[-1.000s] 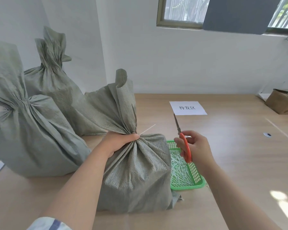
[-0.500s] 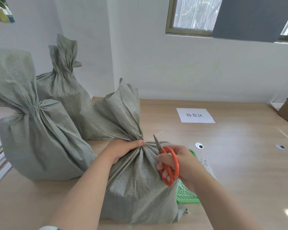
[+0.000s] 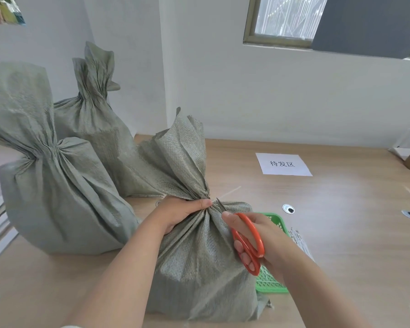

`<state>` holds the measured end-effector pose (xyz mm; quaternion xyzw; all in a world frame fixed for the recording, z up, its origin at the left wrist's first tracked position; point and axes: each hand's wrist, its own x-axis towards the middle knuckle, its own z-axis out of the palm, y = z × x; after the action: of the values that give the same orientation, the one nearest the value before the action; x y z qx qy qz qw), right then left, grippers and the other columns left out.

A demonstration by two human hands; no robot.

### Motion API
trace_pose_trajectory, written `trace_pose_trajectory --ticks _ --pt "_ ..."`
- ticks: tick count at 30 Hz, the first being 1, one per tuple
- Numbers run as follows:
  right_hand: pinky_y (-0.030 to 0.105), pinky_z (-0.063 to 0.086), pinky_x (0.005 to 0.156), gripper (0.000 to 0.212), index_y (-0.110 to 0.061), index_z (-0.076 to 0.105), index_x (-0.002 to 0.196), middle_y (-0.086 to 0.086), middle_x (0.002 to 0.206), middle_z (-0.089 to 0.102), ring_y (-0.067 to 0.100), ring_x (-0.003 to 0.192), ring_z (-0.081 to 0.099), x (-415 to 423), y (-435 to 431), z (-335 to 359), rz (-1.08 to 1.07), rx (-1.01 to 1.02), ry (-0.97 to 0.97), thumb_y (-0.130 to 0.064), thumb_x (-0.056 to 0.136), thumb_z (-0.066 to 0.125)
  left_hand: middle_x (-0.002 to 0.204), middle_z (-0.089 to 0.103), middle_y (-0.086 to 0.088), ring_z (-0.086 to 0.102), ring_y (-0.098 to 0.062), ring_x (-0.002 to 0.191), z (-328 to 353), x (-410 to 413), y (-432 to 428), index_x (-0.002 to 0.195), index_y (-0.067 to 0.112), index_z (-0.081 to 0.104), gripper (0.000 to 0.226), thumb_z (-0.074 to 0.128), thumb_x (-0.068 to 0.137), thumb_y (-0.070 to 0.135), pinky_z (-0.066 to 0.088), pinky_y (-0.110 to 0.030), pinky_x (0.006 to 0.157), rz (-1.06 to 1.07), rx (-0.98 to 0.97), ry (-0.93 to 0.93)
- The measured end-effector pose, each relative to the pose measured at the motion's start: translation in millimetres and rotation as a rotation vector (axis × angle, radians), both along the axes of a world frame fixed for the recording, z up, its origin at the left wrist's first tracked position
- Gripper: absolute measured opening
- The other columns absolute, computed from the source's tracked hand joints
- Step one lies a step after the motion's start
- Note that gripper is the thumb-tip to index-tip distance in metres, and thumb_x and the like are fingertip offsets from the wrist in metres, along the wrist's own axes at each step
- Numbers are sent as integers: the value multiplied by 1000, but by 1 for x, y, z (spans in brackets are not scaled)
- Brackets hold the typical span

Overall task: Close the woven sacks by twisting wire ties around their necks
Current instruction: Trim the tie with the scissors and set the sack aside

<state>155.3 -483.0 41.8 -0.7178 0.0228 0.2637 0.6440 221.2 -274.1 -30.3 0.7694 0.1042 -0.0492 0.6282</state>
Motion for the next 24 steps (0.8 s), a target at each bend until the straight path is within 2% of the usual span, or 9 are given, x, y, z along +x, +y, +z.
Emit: trace_pose_trajectory --ticks 2,4,8,12,15,17,19,21,24 --pt "25 40 40 50 -3 62 107 11 61 54 20 40 45 2 3 1 -6 -20 -4 -48 85 72 85 67 23 54 21 70 -1 0 0 93 25 73 29 90 72 34 40 3 54 2 -28 4" --pt "26 41 43 49 -6 62 107 10 61 55 19 40 47 4 5 1 -14 -45 -13 -49 85 72 92 73 18 61 15 79 -1 0 0 98 21 76 33 91 71 32 45 -2 62 -5 -54 5" --pt "26 42 44 45 -11 63 109 10 60 55 18 39 48 2 6 2 -9 -74 -6 -49 85 71 94 73 19 65 7 93 0 -3 0 100 22 76 34 91 71 31 46 -8 72 -14 -87 -3" --pt "27 39 45 50 -4 60 103 11 59 54 20 40 45 -2 2 3 -1 -65 -4 -49 85 71 89 72 22 63 12 84 -3 -3 0 95 23 75 28 90 72 28 47 -4 68 -16 -101 2" --pt "28 38 45 41 -7 61 92 12 59 54 21 41 44 -6 0 4 25 -55 3 -47 87 69 87 72 22 63 14 80 -6 -4 0 95 22 75 27 90 73 26 47 -1 64 -17 -118 1" --pt "26 40 43 42 -7 62 98 11 59 55 21 40 45 -7 2 3 21 -69 8 -47 88 69 93 74 19 65 12 84 -6 -5 0 101 18 76 33 90 72 26 48 -2 67 -26 -119 -8" --pt "24 42 41 44 -8 62 105 10 61 56 19 40 47 -7 5 0 0 -100 7 -48 88 68 100 77 14 69 7 91 -5 -7 0 107 15 77 43 91 69 30 52 -9 77 -51 -129 -17" --pt "24 43 40 45 -7 60 103 11 62 56 19 39 48 -9 7 -3 -12 -115 -4 -49 88 67 109 77 10 70 -1 103 -6 -8 1 112 14 76 59 90 61 39 52 -17 88 -89 -131 -35" --pt "24 42 40 47 -5 59 106 13 63 57 20 38 48 -14 7 -7 -44 -119 -9 -48 88 67 113 76 10 68 -4 111 -8 -10 3 115 15 76 72 93 53 47 49 -21 95 -120 -141 -46"
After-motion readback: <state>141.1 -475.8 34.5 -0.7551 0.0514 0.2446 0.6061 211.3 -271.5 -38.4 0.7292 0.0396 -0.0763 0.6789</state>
